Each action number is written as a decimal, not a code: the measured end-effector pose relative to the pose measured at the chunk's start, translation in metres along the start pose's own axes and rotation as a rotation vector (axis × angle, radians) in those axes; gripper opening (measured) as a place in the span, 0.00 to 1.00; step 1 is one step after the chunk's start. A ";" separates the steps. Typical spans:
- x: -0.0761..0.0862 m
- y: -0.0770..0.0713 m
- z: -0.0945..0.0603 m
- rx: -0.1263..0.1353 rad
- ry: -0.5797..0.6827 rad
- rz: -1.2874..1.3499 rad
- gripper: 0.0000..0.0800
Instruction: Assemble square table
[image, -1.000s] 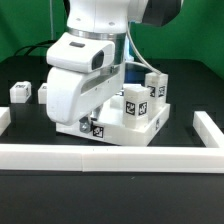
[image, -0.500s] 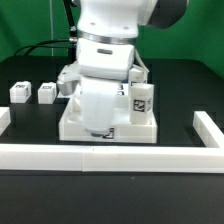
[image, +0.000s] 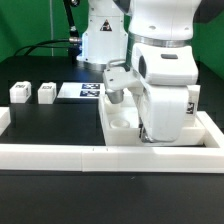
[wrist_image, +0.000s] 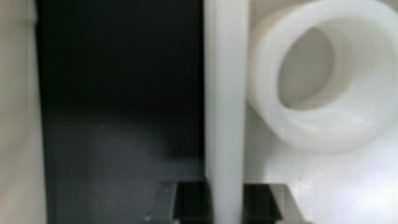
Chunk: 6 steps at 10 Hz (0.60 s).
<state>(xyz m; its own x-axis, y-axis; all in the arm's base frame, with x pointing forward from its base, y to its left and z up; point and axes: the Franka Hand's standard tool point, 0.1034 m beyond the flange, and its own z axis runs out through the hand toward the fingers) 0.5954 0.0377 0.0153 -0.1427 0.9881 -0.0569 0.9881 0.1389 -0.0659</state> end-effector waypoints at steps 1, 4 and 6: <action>-0.004 0.000 0.000 0.001 -0.012 -0.042 0.08; -0.015 -0.001 0.001 0.008 -0.050 -0.256 0.08; -0.020 -0.001 0.001 0.014 -0.069 -0.364 0.08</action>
Offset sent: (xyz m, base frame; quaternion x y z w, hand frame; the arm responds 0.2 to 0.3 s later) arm 0.0000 0.0000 0.0000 0.0000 0.0000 -0.1938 0.9810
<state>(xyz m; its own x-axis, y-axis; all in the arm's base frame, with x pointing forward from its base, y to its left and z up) 0.5968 0.0176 0.0154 -0.4885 0.8674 -0.0947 0.8712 0.4789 -0.1076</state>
